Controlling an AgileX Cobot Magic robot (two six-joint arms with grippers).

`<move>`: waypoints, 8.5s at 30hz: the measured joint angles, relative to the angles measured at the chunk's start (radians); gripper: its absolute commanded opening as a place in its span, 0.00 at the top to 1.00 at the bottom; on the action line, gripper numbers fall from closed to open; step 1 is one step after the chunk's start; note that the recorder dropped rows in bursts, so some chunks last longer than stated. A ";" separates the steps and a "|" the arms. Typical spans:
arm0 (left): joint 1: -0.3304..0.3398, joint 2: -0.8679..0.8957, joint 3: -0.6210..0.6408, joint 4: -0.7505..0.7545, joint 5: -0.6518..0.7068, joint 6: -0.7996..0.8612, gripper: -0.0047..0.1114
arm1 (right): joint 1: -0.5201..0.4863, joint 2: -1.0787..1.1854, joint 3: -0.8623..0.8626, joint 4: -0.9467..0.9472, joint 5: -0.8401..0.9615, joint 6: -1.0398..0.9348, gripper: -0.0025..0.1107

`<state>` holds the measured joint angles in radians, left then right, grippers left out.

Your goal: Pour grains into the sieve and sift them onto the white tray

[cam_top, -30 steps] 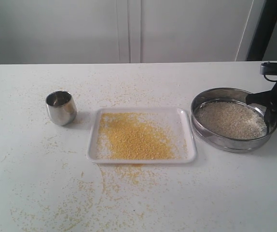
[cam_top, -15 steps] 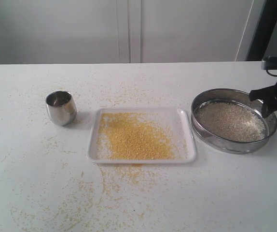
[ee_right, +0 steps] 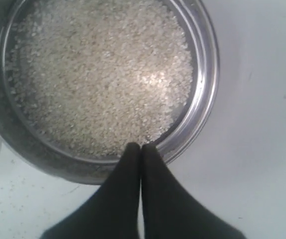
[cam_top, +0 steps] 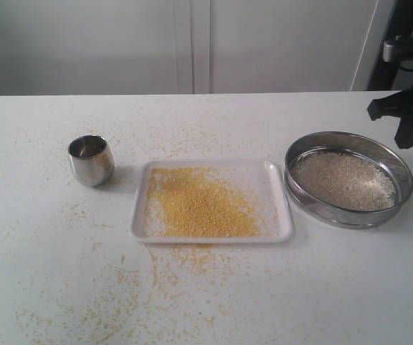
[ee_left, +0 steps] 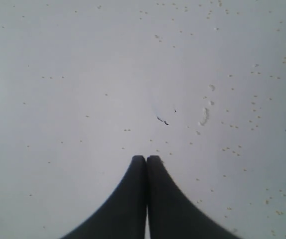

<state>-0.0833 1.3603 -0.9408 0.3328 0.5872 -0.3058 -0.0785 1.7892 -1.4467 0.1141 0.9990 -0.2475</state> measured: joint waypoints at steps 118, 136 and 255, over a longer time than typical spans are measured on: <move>0.000 0.000 0.000 0.000 0.000 0.000 0.96 | 0.140 -1.784 1.442 -0.031 -0.682 0.195 0.98; 0.000 0.000 0.000 0.000 0.000 0.000 0.96 | 0.140 -1.784 1.442 -0.031 -0.663 0.195 0.98; 0.138 -1.356 0.936 -0.362 -0.307 0.330 0.96 | 0.140 -1.784 1.442 -0.031 -0.660 0.195 0.98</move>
<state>0.0547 0.0045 -0.0051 -0.0297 0.2807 0.0242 0.0617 0.0054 -0.0045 0.0834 0.3385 -0.0528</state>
